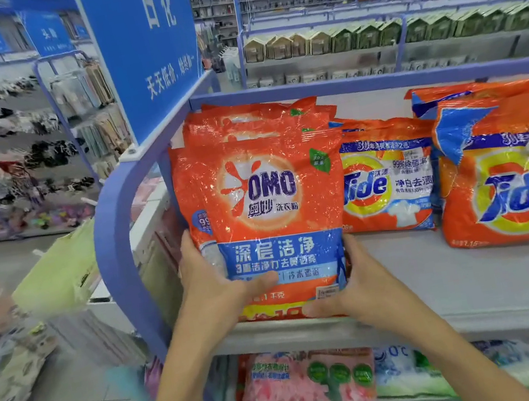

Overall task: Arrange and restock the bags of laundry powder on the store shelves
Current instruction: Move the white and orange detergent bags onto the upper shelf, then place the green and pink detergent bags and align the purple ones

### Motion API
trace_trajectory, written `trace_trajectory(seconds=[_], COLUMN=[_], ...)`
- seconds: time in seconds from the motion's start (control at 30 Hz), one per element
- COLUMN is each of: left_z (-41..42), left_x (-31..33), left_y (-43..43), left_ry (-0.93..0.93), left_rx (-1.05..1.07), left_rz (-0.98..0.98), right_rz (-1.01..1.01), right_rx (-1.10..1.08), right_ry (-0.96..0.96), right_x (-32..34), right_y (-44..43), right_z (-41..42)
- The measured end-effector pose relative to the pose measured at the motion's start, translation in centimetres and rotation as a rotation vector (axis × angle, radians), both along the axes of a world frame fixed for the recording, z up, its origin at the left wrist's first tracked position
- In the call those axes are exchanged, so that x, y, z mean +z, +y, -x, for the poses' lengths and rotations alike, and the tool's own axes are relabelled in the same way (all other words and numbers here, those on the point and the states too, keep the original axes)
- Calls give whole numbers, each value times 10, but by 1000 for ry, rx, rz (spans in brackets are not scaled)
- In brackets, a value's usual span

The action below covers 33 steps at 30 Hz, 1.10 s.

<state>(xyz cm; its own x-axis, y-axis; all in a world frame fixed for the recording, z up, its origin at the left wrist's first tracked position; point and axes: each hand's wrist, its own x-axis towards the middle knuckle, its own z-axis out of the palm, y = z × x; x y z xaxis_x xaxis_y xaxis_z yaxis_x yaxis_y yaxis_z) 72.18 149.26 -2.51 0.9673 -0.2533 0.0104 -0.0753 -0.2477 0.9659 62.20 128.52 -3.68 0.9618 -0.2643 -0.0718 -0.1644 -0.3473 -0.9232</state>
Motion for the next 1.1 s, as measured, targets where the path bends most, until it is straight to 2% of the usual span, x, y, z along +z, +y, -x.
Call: trace_trajectory(seconds=[0.1,0.23,0.33,0.7,0.87,1.1], left_z=[-4,-3,-3,36,66,113], left_x=[-10,-6,-15,-42,-49,-77], left_y=[5,2,2,6,12,30], left_ry=[10,9,-16,-347,-441,-546], left_rx=[-60,-112,-85,54,71,60], left_rz=[-23,125,140,-164,-394,-590], right_rz=[7,-3,28,479,554,729], right_rx=[-66,-107,-137,-375,-349,-172], right_ry=[-42,-69,-59,-137,-253,-221], right_x=[-8,-6,-6,-16,-33,-59], right_y=[2,4,10,53,56,44], right_z=[-3,-5,-1,25,43,100])
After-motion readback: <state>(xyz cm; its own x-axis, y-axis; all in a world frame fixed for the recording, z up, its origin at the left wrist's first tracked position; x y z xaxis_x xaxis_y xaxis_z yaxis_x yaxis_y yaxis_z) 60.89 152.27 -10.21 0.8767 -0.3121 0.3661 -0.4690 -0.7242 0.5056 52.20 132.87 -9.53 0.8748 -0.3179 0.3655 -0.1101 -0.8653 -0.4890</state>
